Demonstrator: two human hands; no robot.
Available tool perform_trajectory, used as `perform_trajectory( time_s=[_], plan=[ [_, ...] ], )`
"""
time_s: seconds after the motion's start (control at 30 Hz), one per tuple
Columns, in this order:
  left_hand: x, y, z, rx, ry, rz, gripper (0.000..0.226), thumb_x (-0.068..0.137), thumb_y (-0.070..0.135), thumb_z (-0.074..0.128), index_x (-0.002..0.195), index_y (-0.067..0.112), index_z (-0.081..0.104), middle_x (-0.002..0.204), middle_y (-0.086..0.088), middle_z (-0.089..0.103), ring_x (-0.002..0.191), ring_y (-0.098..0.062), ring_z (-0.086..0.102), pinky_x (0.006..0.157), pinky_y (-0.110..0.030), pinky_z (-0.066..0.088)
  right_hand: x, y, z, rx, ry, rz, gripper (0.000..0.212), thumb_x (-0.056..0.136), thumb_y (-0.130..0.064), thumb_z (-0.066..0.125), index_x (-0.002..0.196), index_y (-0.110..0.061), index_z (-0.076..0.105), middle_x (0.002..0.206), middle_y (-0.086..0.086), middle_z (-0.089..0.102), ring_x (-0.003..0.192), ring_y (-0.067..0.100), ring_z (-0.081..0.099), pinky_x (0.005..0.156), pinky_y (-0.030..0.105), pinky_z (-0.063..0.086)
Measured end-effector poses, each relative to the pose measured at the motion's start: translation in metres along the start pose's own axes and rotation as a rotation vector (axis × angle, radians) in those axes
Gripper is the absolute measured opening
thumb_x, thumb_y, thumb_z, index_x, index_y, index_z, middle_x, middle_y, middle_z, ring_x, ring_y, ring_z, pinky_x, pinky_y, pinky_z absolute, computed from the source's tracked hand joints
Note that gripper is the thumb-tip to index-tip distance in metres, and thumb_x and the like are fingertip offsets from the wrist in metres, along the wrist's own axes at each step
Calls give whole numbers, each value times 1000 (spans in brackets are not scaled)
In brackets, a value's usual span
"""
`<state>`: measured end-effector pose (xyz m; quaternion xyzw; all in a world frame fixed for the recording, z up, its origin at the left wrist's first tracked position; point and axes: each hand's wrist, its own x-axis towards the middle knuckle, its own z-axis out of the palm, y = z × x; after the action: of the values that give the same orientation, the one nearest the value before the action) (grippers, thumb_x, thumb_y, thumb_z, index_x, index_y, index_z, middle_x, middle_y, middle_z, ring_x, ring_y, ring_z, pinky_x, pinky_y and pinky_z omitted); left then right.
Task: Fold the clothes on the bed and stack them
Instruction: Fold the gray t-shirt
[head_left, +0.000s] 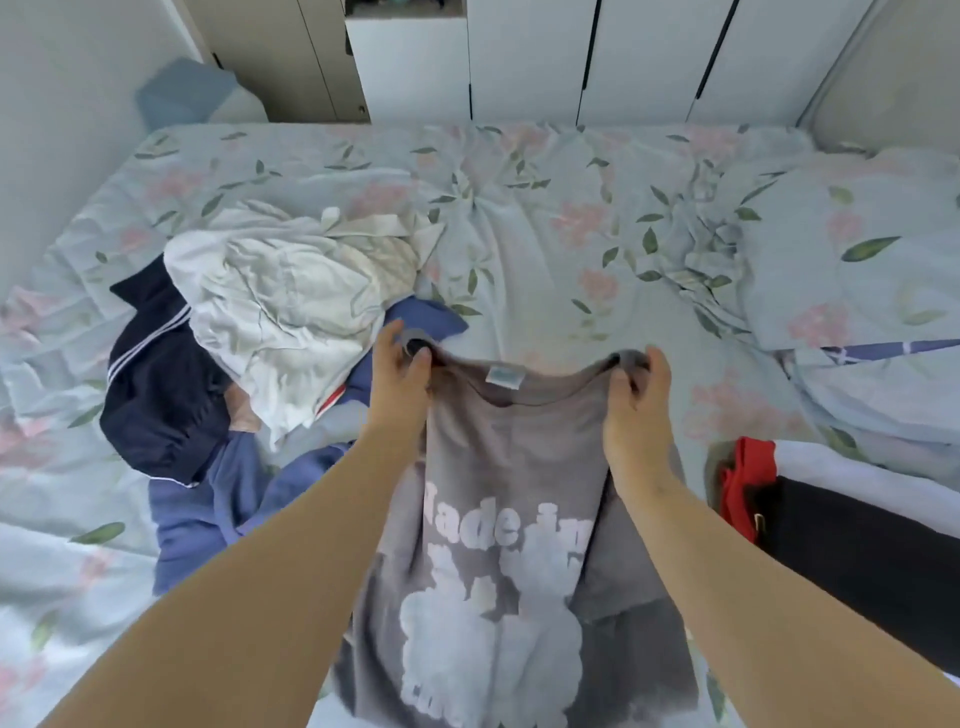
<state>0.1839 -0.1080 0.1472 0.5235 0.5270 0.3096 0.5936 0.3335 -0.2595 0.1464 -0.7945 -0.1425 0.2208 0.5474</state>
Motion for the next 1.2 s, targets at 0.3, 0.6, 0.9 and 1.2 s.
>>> perform_trajectory(
  time_s=[0.3,0.6,0.9,1.2],
  plan=[
    [27,-89,-23,590,-136,-185,41,97,10,46,137,12,42,129,-4,49,101,-12,53,80,-19,37,-5,78,51,-411,-352,213,59,100,-19,42,151,-24,14,159,1,11,141,24,25,106,37,32],
    [76,-186,-79,520,16,-514,44,95,18,45,138,15,41,115,-11,56,97,-28,55,87,-38,47,-22,150,134,-485,-598,446,57,95,-14,37,149,-25,22,145,4,37,122,26,46,87,29,40],
    [107,-207,-93,430,-108,-665,25,93,19,46,118,21,47,70,-7,55,54,-21,55,59,-28,48,-9,198,189,-713,-699,686,87,94,-37,49,149,-21,-16,157,4,-15,144,36,-1,114,50,23],
    [130,-160,-122,280,33,-311,16,98,14,48,83,14,48,74,-9,64,57,-16,67,50,-29,57,-15,186,195,-525,-601,815,93,90,-33,60,150,-30,-10,155,-11,-23,144,30,0,84,53,53]
  ],
)
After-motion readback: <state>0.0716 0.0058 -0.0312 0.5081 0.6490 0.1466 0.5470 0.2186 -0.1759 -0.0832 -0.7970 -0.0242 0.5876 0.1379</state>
